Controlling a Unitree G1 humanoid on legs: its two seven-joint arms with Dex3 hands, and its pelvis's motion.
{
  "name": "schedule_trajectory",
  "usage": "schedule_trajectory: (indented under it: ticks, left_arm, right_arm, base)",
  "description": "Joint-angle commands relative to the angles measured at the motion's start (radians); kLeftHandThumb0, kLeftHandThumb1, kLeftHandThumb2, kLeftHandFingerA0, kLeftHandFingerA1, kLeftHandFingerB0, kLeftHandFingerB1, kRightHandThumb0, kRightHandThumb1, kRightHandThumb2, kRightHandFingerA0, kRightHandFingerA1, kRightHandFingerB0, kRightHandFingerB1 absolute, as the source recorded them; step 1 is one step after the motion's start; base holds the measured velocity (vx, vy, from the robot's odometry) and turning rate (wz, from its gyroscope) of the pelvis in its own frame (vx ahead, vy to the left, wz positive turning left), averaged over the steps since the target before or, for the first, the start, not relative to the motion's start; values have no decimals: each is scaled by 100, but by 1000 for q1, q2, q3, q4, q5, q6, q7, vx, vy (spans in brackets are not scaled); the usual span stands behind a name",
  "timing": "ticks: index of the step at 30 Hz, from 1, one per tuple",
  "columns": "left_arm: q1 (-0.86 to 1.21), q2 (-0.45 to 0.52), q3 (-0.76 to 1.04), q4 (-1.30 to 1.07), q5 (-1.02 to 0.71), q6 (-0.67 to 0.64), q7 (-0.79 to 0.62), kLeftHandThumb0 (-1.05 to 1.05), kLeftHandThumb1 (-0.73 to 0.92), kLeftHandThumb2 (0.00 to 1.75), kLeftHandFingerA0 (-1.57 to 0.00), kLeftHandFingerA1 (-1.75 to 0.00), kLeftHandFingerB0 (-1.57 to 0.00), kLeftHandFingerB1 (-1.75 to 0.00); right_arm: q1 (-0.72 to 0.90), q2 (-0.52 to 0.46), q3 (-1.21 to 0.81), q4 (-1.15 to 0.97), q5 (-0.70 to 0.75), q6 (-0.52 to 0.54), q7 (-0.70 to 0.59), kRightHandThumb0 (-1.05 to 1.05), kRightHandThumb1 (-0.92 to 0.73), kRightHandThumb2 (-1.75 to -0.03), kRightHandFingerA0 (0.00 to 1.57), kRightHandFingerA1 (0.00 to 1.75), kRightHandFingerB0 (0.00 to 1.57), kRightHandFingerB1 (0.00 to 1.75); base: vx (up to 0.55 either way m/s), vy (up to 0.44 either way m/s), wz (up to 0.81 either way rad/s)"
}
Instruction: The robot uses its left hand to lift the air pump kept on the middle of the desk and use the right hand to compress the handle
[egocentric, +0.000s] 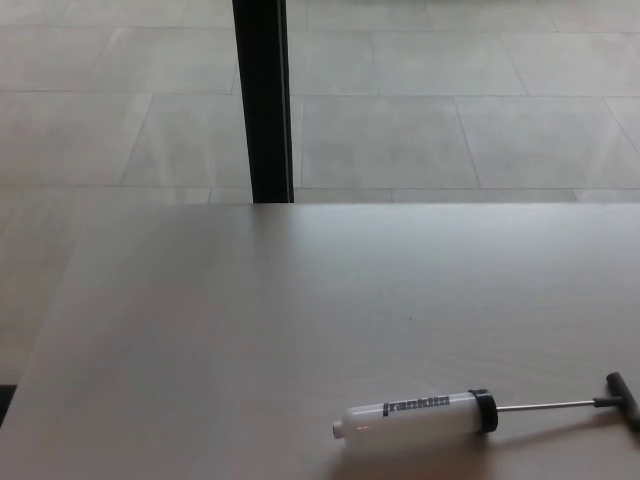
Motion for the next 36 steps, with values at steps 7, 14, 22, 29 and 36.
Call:
schedule_trajectory:
  ticks: [7, 14, 22, 29, 36]
  left_arm:
    - [-181, 149, 182, 29, -142, -187, -66, -38, 46, 105, -1, -52, 0, -49]
    - [-379, 61, -32, -394, 34, -248, 121, -92, 79, 64, -8, -114, -8, -81]
    - [-397, 45, -270, -814, 266, -140, 173, -98, 75, 63, -12, -121, -13, -82]
    - [-453, 22, -463, -1206, 373, 24, 85, -70, 58, 59, -47, -59, -42, -39]
    - [-565, -4, -604, -1296, 443, -9, 19, -72, 63, 59, -50, -64, -40, -45]
  right_arm:
    - [-54, -37, -282, -54, 275, -33, 45, -72, -91, -68, 56, 63, 32, 37]
    - [-69, -29, -303, -188, 298, 35, 32, -70, -74, -109, 48, 66, 26, 51]
    - [-154, -58, -315, -383, 290, 42, -68, -73, -91, -67, 50, 63, 36, 35]
    - [-263, -151, -329, -535, 275, 183, -172, -78, -90, -66, 46, 71, 38, 40]
    - [-231, -150, -346, -530, 303, 355, -172, -75, -92, -68, 38, 67, 27, 40]
  base:
    - [0, 0, 0]
    - [-2, 0, 1]
    - [0, 0, 0]
    - [0, 0, 0]
    - [0, 0, 0]
